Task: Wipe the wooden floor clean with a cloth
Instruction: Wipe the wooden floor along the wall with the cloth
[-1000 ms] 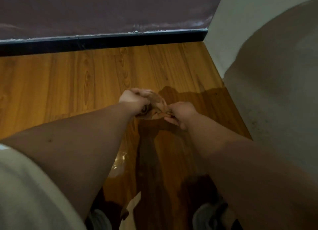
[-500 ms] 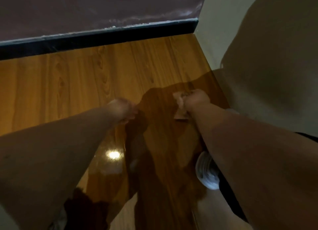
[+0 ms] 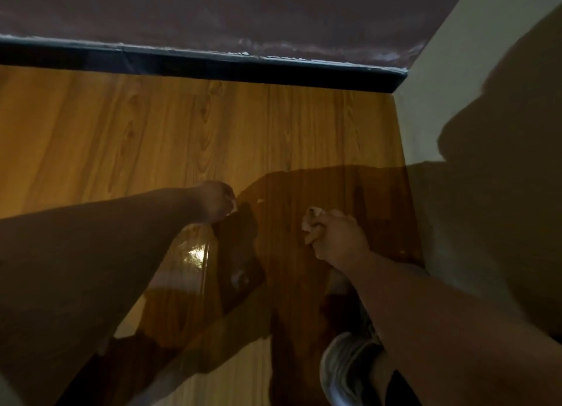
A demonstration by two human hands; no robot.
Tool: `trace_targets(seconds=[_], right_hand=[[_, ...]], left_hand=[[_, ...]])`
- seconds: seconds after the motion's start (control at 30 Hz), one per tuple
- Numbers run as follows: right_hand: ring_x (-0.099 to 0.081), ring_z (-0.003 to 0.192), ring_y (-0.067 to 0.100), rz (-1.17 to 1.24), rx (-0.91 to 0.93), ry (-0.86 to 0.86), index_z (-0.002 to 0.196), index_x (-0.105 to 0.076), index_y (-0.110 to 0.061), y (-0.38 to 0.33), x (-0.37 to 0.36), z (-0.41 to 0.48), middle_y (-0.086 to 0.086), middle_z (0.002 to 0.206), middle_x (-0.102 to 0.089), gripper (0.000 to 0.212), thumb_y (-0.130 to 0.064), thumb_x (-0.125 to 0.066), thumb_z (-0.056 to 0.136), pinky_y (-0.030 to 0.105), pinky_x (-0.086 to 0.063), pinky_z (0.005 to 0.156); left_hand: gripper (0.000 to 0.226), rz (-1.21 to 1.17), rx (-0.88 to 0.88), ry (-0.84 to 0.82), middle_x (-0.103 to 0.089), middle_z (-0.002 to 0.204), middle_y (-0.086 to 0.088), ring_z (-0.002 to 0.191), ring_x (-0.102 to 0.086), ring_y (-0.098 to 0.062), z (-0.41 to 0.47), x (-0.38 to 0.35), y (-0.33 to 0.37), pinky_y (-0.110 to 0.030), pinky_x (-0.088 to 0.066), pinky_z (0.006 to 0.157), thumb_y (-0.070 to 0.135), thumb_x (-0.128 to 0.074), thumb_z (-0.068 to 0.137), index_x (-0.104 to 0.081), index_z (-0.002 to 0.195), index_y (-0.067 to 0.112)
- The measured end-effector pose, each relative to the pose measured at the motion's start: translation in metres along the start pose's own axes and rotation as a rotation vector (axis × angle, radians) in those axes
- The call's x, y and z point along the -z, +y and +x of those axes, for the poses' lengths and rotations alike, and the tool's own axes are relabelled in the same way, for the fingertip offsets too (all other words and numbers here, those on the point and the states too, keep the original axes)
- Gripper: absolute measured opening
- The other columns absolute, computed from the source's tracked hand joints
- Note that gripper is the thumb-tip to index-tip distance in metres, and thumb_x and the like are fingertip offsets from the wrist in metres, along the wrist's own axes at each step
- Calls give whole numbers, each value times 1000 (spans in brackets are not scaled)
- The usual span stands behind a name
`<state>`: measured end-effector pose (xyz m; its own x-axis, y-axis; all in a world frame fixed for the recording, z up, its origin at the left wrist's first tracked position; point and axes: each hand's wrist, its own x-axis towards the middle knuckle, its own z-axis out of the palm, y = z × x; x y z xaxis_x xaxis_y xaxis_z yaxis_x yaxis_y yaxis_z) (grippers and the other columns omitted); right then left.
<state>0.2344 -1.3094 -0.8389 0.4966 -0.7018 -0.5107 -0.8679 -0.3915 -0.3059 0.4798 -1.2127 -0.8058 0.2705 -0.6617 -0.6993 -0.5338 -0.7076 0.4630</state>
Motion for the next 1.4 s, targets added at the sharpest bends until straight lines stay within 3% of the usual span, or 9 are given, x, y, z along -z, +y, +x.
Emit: trace_targets(seconds=[0.1, 0.27, 0.43, 0.63, 0.83, 0.97, 1.1, 1.3, 1.4], right_hand=[[-33, 133, 32, -171, -126, 24, 138, -47, -30, 36, 22, 22, 6, 145, -38, 52, -30, -61, 88, 50, -32, 105], [-10, 145, 38, 57, -509, -72, 153, 13, -13, 60, 10, 40, 16, 160, 5, 82, -31, -45, 98, 51, -21, 116], [-23, 142, 36, 228, -432, 183, 152, -21, -15, 84, 9, 32, 17, 157, -20, 61, -24, -44, 96, 47, -24, 115], [-2, 145, 36, -38, -411, 99, 153, 10, -33, 94, 30, 56, 4, 161, 12, 74, -30, -41, 98, 48, -17, 116], [-21, 139, 34, -152, -466, 227, 153, -9, -15, 82, 70, 135, 13, 158, -9, 66, -34, -41, 98, 46, -26, 112], [-20, 141, 34, -216, -152, 324, 153, -15, -11, 22, 23, 119, 15, 158, -11, 67, -31, -42, 95, 48, -25, 113], [-27, 132, 28, -408, 340, 148, 151, -25, -25, 18, 14, 105, 1, 162, -5, 60, -38, -42, 95, 39, -30, 103], [-22, 136, 40, 9, -634, 240, 147, -34, -15, 81, 63, 137, 11, 158, -14, 56, -29, -48, 95, 46, -29, 106], [-27, 133, 36, -113, -532, 251, 145, -36, -20, 49, 43, 130, 7, 158, -17, 51, -30, -46, 96, 41, -31, 100]], left_hand=[[13, 59, 20, 24, -60, 100, 1, 95, -60, -18, 4, 3, 4, -32, -49, 83, 14, -50, 94, -60, 99, 22], [10, 135, 9, 127, -61, 108, -1, 93, -58, -13, 18, -6, 2, -29, -46, 79, 27, -52, 95, -59, 102, 28], [38, 225, 77, 126, -54, 125, -8, 102, -59, -21, 27, -25, -22, -34, -50, 83, 22, -60, 89, -53, 127, 22], [75, 398, 31, 358, -16, 157, -3, 142, -18, -31, 48, -26, -17, -49, -29, 110, 50, -68, 79, -33, 143, 34], [83, 459, -12, 376, 2, 161, -2, 147, 2, -28, 81, -18, -20, -49, -11, 117, 57, -60, 83, -18, 150, 32], [78, 414, 24, 378, 1, 161, -5, 147, 0, -27, 91, -20, -17, -48, -14, 115, 57, -57, 85, -20, 148, 29], [84, 407, -23, 375, 5, 161, -5, 147, 2, -27, 94, -24, -8, -46, -11, 117, 56, -58, 84, -13, 150, 32], [95, 410, 198, 419, 14, 160, 1, 146, 14, -28, 102, 14, -23, -64, 3, 109, 63, -61, 78, -4, 150, 39], [93, 356, 278, 405, 14, 160, 3, 146, 14, -28, 96, 17, -38, -65, 2, 110, 63, -60, 80, -4, 151, 39]])
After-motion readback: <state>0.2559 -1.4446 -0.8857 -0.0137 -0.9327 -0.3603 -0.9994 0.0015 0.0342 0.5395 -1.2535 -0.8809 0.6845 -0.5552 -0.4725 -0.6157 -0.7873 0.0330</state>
